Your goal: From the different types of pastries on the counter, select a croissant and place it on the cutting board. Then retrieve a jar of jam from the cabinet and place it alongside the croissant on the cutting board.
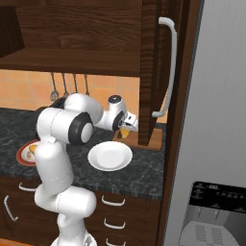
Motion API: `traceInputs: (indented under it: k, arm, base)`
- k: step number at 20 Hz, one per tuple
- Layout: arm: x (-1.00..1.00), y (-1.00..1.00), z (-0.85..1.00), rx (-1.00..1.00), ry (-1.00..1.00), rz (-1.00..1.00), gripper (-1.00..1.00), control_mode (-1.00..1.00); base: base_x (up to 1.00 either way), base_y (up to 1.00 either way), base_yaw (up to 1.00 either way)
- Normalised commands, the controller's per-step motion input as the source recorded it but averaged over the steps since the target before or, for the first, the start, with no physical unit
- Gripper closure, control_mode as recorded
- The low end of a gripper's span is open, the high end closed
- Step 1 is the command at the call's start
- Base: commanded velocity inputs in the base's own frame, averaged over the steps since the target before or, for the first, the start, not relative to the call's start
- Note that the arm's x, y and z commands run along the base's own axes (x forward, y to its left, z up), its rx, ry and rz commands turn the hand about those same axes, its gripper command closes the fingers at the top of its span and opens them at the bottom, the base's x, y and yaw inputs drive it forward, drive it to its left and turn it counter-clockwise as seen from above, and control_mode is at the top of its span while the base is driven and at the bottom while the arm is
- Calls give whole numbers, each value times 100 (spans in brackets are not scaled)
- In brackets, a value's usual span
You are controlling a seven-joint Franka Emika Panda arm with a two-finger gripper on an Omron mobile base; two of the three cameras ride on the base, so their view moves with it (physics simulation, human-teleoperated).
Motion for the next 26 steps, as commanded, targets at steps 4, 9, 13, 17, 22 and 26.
traceInputs:
  k: [4, 9, 13, 17, 22, 26]
  arm:
    - [19, -10, -26, 1, 0, 0, 100, -100]
    - [8, -1, -20, 0, 0, 0, 100, -100]
    - [10, 0, -13, 0, 0, 0, 100, -100]
    - [14, 0, -8, 0, 0, 0, 100, -100]
    - [0, 0, 0, 0, 0, 0, 100, -100]
    - [0, 0, -2, 4, 0, 0, 100, -100]
  base:
    - [0, 0, 0]
    - [0, 0, 0]
    - [0, 0, 0]
    - [0, 0, 0]
    - [0, 0, 0]
    - [0, 0, 0]
